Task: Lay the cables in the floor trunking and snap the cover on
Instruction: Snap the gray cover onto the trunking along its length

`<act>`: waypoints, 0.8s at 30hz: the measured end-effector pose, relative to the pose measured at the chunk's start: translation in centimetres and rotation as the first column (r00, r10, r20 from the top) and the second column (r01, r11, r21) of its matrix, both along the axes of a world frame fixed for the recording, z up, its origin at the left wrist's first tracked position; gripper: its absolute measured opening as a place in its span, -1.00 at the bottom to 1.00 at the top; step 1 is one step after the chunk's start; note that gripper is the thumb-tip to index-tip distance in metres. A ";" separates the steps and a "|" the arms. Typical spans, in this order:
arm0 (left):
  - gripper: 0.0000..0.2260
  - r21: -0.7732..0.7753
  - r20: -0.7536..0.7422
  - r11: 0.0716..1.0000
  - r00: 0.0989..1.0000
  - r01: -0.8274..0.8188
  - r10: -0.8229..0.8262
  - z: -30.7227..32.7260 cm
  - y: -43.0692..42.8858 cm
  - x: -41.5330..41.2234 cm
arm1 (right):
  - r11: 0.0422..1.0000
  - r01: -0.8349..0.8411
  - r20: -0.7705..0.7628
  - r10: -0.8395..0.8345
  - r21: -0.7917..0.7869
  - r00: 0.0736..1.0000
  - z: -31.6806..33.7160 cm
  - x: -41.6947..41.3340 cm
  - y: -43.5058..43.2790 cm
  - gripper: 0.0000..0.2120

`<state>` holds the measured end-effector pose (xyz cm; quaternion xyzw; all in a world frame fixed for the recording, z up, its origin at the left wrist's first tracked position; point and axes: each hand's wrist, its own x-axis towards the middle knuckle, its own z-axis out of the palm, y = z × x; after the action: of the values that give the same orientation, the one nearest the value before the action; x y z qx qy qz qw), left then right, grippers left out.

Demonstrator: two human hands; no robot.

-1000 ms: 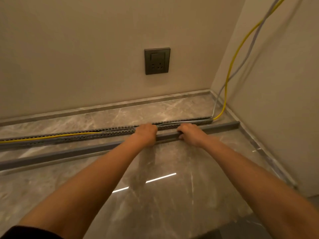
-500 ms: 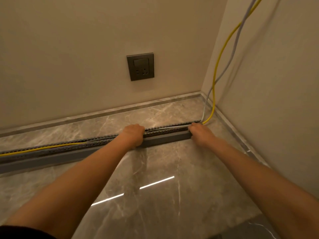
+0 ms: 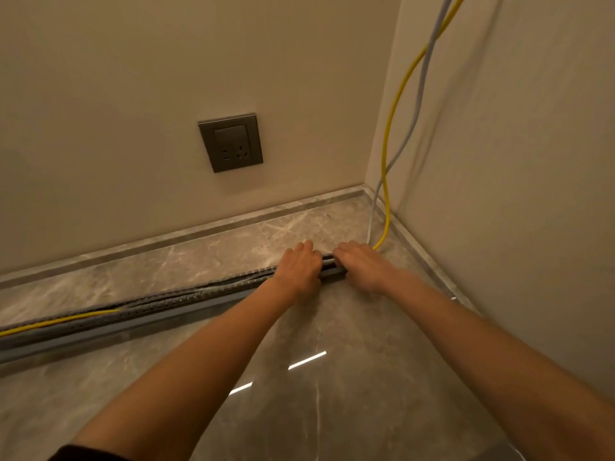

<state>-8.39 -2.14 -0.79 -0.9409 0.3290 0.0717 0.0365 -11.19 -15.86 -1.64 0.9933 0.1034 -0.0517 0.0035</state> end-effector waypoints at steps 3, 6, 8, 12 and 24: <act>-0.71 -0.016 -0.060 0.999 0.997 -0.042 0.041 0.7 -0.8 0.6 | 0.999 -0.035 0.003 0.035 0.033 0.999 0.1 0.5 -1.5 -0.74; -0.75 -0.007 -0.087 0.998 0.995 -0.055 0.054 1.4 -1.1 1.0 | 0.997 -0.026 0.018 0.025 0.068 1.000 0.2 1.1 -2.7 -0.75; -0.76 0.013 -0.100 0.998 0.993 -0.068 0.069 1.8 -1.2 1.0 | 0.996 -0.033 0.017 0.031 0.084 0.999 0.3 1.3 -3.3 -0.76; -0.73 0.044 -0.093 0.994 0.990 -0.101 0.104 2.3 -1.4 0.8 | 0.992 -0.049 -0.046 0.055 0.113 0.997 0.4 1.6 -4.1 -0.78; -0.75 0.123 0.028 0.991 0.999 -0.044 0.040 1.8 -3.5 -0.9 | 0.972 -0.018 -0.121 0.048 0.236 0.991 0.6 1.1 -4.7 -0.75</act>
<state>-9.32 -5.59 0.98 -0.9444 0.3036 0.0809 0.0974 -10.07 -20.58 -1.00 0.9796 0.1254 -0.1016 -0.1195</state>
